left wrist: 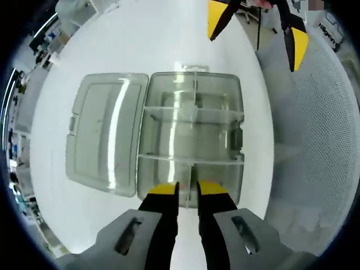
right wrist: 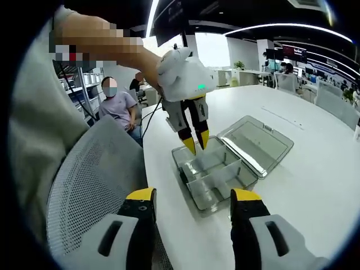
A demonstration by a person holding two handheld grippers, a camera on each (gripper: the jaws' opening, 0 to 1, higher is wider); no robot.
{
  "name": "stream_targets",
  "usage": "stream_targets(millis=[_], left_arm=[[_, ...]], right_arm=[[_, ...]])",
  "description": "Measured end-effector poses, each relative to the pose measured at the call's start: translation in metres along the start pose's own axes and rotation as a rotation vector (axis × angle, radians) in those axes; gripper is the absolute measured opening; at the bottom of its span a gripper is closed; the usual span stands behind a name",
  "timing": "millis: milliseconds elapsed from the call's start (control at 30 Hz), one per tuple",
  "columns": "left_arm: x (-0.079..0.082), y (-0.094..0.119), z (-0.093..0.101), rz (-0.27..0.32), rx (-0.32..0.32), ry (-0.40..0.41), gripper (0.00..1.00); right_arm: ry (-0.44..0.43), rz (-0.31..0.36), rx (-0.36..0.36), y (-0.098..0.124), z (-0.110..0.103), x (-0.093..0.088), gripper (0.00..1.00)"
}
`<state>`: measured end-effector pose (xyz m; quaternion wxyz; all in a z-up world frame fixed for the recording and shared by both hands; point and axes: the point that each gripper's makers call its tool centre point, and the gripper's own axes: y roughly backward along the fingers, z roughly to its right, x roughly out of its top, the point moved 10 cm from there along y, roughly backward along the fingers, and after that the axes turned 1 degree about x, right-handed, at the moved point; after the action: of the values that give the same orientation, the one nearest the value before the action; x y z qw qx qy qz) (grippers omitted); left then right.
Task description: Insert the divider into the dual guide fixture by aligning both edges with the guide slots and pushing it downward to the bottom, including one-sided entry, uneven engagement, binding, and posture correction.
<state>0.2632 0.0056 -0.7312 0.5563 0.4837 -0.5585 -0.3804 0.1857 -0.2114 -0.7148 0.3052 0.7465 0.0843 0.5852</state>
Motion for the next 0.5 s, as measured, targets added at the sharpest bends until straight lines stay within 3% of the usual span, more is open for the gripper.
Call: stream_targets(millis=[333,500], left_arm=[[-0.020,0.016,0.006,0.104,0.050,0.115,0.18],[-0.031,0.024,0.012,0.178,0.080,0.210,0.21]], right_arm=[[0.027,-0.046,0.015,0.005,0.004,-0.005,0.51],[0.037,-0.072,0.021,0.008,0.007,-0.009,0.52]])
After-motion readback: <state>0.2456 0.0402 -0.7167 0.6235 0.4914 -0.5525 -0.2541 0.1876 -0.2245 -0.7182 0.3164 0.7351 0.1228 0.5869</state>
